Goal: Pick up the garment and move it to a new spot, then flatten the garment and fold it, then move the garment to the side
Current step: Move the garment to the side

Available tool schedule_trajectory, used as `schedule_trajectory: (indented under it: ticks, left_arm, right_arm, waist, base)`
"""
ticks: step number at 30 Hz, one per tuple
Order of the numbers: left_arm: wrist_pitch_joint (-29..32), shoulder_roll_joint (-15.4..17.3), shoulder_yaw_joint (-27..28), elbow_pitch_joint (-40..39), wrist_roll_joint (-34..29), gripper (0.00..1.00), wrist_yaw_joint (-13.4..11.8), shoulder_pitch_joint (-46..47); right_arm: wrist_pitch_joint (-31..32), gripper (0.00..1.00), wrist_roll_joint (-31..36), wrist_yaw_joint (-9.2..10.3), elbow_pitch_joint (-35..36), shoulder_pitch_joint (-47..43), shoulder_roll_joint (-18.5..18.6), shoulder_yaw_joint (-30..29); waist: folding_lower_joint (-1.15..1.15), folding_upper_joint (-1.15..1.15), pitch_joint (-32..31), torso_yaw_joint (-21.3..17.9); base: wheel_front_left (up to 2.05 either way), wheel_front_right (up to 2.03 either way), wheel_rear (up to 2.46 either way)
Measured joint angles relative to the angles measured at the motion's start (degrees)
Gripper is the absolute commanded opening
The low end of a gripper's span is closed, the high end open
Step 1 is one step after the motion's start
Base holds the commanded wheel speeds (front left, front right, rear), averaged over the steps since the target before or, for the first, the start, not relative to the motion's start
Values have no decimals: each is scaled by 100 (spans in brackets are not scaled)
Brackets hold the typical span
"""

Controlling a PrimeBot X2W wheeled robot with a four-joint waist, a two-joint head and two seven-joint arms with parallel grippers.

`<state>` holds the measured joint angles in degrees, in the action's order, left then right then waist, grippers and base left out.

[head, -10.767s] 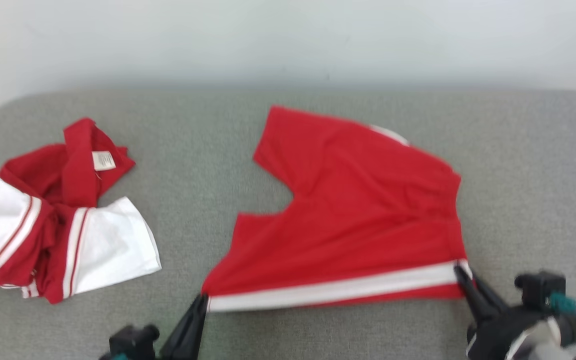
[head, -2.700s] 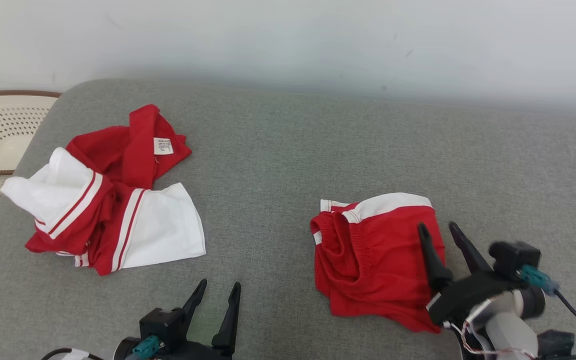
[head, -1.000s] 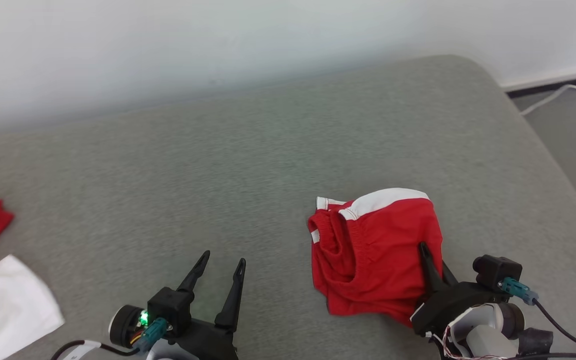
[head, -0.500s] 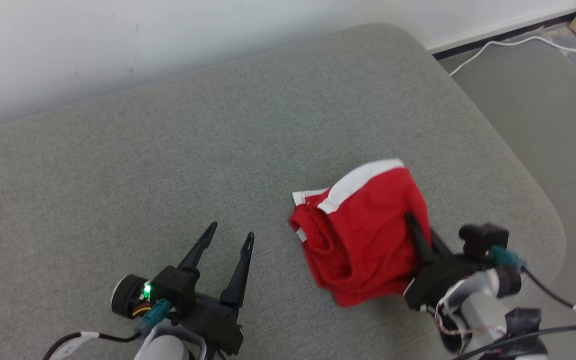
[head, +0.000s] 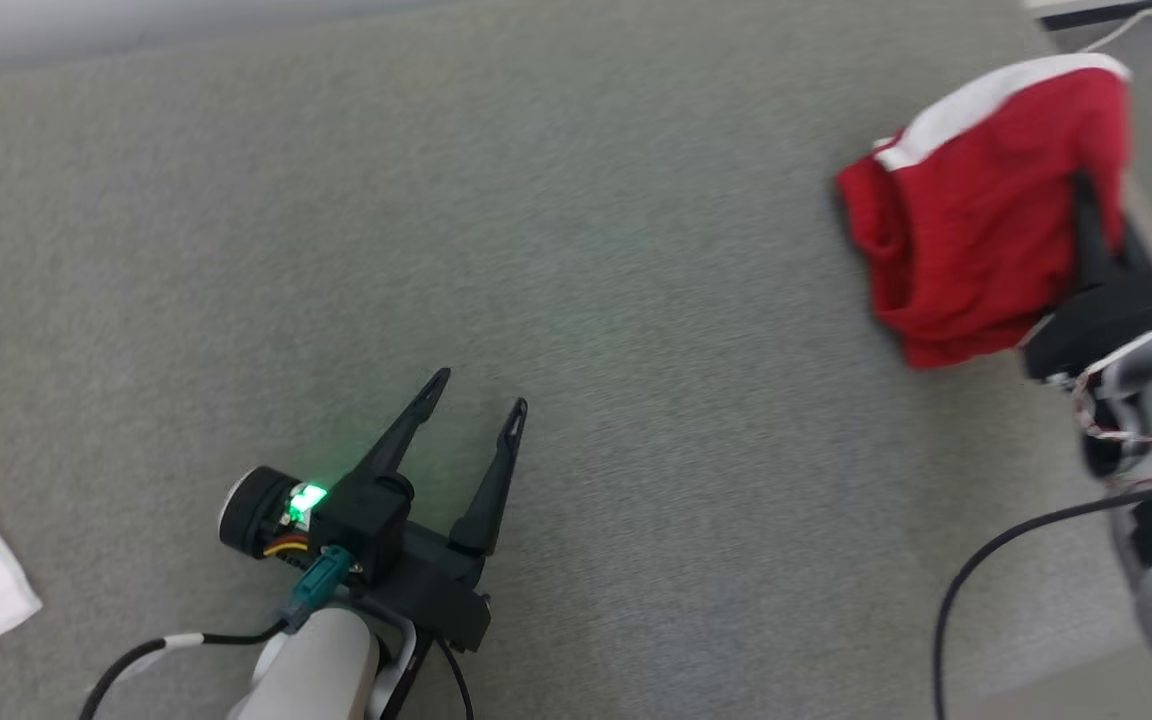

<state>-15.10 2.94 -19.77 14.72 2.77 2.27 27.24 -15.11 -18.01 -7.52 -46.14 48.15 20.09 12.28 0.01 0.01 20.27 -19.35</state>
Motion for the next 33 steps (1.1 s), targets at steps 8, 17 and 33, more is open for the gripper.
schedule_trajectory:
  ticks: [8,17,33]
  left_arm:
    - [-8,13,-66,-174,-176,100,67,164]
    - [-27,-73,-132,-183,-168,100,63,286]
    - [0,-2,302,75,142,100,-344,-313]
  right_arm:
    - [0,0,669,0,-883,361,259,-1050]
    - [-1,100,1945,0,-694,356,375,-2570]
    - [-1,100,1557,0,1140,-1114,-612,-1236]
  waist:
    - [-1,-1,549,422]
    - [-1,-1,754,681]
    - [-1,-1,-160,724]
  base:
    - [0,0,0]
    - [0,0,0]
    - [0,0,0]
